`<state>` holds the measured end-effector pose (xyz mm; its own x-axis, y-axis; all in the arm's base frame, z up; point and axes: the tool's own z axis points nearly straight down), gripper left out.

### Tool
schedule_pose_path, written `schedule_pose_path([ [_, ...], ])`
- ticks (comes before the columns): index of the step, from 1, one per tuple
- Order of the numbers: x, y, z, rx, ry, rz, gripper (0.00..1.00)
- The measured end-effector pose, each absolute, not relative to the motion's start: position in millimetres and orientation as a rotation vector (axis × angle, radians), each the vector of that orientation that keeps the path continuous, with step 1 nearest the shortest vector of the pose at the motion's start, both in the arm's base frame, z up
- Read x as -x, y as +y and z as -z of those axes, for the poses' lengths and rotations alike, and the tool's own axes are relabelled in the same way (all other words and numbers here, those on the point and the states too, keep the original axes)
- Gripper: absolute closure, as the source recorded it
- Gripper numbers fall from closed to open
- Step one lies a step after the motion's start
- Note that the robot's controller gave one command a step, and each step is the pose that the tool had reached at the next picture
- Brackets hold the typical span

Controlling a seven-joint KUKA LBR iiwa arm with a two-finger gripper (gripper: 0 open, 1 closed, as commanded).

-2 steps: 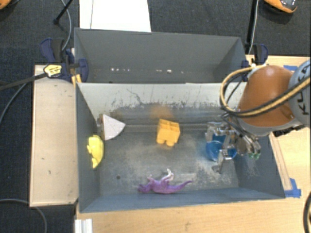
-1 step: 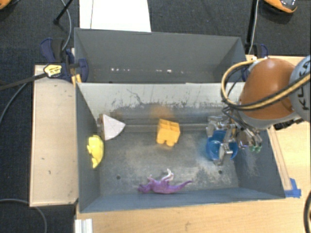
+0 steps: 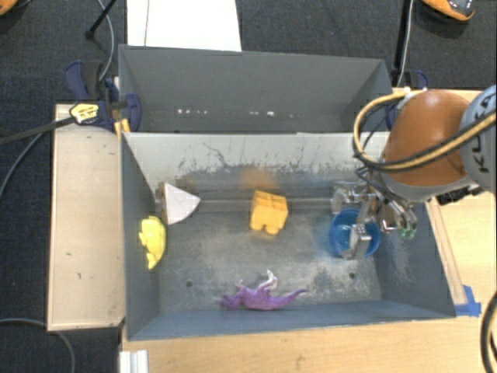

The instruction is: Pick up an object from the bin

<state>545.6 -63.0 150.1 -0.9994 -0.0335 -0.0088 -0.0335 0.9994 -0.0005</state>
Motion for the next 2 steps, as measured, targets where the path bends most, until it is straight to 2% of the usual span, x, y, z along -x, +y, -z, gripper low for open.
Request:
schedule_pose_path([
  [1,-549.6,-70.7,-155.7,0.357,3.117,0.0,0.0],
  [2,-550.3,-75.8,-189.3,0.172,3.128,-0.001,0.0],
])
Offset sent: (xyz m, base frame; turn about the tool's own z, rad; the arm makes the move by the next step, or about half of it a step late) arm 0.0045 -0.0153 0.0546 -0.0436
